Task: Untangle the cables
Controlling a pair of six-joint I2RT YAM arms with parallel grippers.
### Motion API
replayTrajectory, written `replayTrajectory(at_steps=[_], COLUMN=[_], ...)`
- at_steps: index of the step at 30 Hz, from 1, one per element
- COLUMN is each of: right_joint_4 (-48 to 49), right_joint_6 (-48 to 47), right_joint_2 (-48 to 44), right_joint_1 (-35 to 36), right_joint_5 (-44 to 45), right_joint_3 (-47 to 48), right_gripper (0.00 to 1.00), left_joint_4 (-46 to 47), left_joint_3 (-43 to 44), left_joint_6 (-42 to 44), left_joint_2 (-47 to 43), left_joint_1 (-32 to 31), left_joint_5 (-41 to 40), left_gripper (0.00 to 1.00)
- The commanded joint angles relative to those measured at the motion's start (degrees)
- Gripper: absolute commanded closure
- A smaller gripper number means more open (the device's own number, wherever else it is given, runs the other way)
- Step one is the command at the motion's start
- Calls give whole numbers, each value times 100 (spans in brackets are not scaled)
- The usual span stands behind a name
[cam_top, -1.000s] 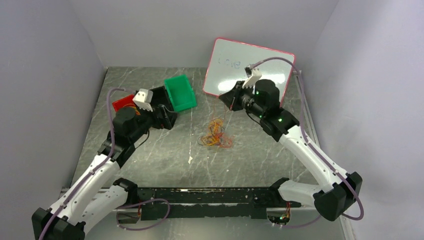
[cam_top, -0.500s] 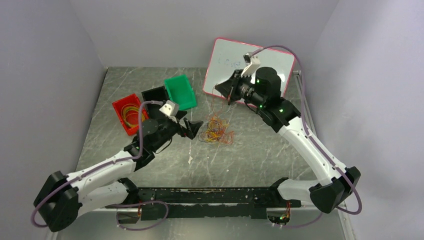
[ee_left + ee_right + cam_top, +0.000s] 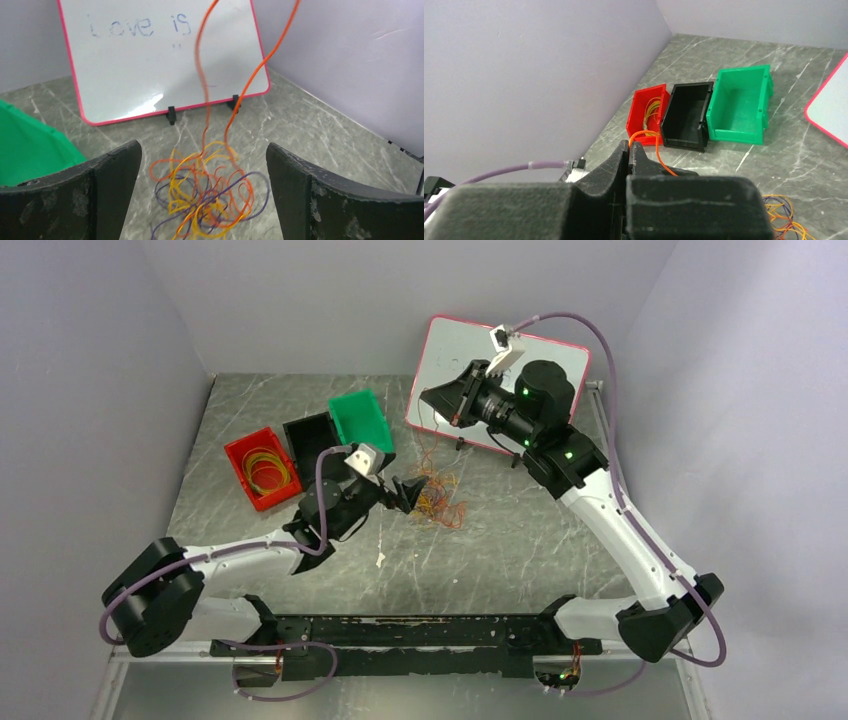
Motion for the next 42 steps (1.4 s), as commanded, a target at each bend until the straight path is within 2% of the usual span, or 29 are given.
replayTrajectory(at_steps=[1,4,6,10,15,18,20,23,26,29,34,42], right_joint_4=[259,325,348,350,523,526,435,228,72,-10,-170,-343], right_joint_6=[200,253,281,315,419,415,340,99,-131,-290,-528,-610], right_joint_2=[99,144,175,167,172,280,334,405,438,477,527,604], right_joint_1=[87,132,182,228,222,222,222,222,222,222,221,221], right_joint_5=[-43,-119,-164,-176,-323,-382,-286,-55,266,445,717,712], right_joint_3=[85,164,238,348,574,895,1154,1557,1867,2180,2624,3286], right_gripper=[100,100,100,100,100,100,100,100,100,100,100,100], left_joint_4=[937,955,980,739,479,-8,-229,-196,-253,-321,-195,396], left_joint_3=[384,511,561,642,817,1179,1207,916,652,453,134,-85], left_joint_6=[140,224,160,87,-110,-135,-136,-142,-179,-236,-409,-425], left_joint_2=[305,528,786,1152,1666,1963,2007,1794,1556,1456,1480,1840], left_joint_1=[-228,-363,-396,-396,-409,-474,-534,-613,-615,-623,-630,-665], left_joint_5=[43,-178,-767,-1265,-918,-815,-886,-1124,-1271,-1300,-1304,-1293], left_gripper=[0,0,1,14,26,34,35,26,22,23,30,27])
